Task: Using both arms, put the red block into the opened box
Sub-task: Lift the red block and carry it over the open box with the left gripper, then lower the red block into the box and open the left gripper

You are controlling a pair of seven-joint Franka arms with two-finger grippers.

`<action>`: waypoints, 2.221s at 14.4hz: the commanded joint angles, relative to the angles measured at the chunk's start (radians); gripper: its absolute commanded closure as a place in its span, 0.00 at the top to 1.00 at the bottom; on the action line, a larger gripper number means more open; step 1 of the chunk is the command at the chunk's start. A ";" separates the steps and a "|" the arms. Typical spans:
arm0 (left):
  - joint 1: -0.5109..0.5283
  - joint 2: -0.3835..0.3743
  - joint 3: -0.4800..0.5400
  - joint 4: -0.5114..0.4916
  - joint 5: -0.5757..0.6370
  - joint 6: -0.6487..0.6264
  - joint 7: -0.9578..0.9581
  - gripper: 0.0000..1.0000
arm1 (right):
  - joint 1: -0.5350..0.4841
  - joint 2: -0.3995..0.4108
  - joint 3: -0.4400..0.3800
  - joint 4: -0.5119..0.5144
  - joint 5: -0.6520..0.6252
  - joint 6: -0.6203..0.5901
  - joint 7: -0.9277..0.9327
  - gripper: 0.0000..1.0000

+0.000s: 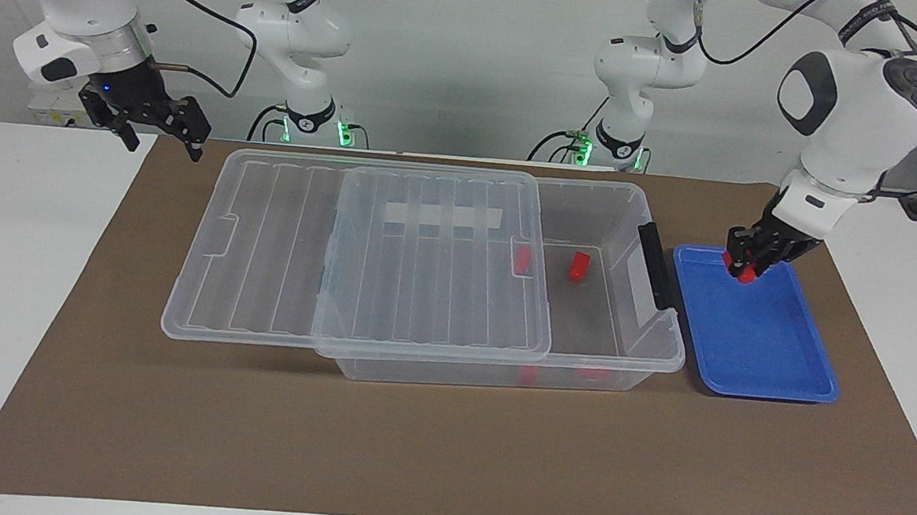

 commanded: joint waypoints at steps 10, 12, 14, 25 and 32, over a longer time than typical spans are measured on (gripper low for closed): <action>-0.235 -0.037 -0.010 -0.081 0.002 0.142 -0.430 0.00 | -0.002 0.001 0.020 0.010 0.008 -0.029 0.024 1.00; -0.266 -0.039 -0.011 -0.121 0.002 0.211 -0.478 0.00 | -0.003 0.001 0.033 0.010 0.008 -0.024 0.024 1.00; -0.288 -0.025 -0.010 -0.146 0.002 0.250 -0.500 0.00 | -0.003 -0.001 0.034 0.009 0.008 -0.027 0.018 1.00; -0.299 -0.019 -0.008 -0.351 0.047 0.488 -0.506 0.00 | 0.072 -0.001 -0.034 0.007 0.008 -0.020 0.023 1.00; -0.299 0.018 -0.008 -0.419 0.047 0.618 -0.541 0.00 | 0.072 -0.002 -0.034 0.001 0.008 -0.012 0.023 1.00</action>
